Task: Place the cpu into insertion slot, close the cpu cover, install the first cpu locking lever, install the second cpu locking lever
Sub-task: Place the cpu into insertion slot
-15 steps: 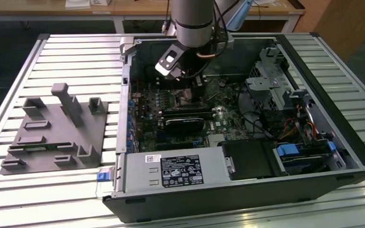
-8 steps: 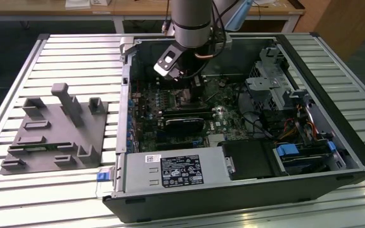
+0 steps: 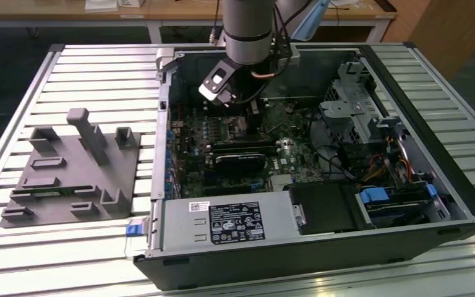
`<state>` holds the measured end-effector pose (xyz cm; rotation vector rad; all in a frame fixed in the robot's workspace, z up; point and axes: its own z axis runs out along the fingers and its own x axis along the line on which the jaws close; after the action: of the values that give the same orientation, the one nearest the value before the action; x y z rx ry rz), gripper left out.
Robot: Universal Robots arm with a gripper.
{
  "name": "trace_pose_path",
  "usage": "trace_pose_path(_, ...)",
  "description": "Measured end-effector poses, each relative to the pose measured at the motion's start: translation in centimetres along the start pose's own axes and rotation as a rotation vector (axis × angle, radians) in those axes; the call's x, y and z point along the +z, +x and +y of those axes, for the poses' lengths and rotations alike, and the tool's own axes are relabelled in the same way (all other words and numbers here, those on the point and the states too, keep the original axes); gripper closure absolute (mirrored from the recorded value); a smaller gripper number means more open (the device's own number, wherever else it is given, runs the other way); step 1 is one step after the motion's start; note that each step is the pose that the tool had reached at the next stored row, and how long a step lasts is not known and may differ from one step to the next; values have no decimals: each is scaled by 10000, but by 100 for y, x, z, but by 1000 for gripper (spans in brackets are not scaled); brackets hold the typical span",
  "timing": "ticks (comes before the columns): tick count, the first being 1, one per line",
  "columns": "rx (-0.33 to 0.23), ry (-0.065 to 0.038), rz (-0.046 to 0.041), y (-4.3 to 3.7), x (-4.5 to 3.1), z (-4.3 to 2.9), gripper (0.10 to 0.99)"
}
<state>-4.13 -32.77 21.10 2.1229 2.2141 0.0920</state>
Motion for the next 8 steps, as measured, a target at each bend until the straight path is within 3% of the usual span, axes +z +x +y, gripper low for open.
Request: trace_pose_path(8,250,-26,-25,14,59,-63,545)
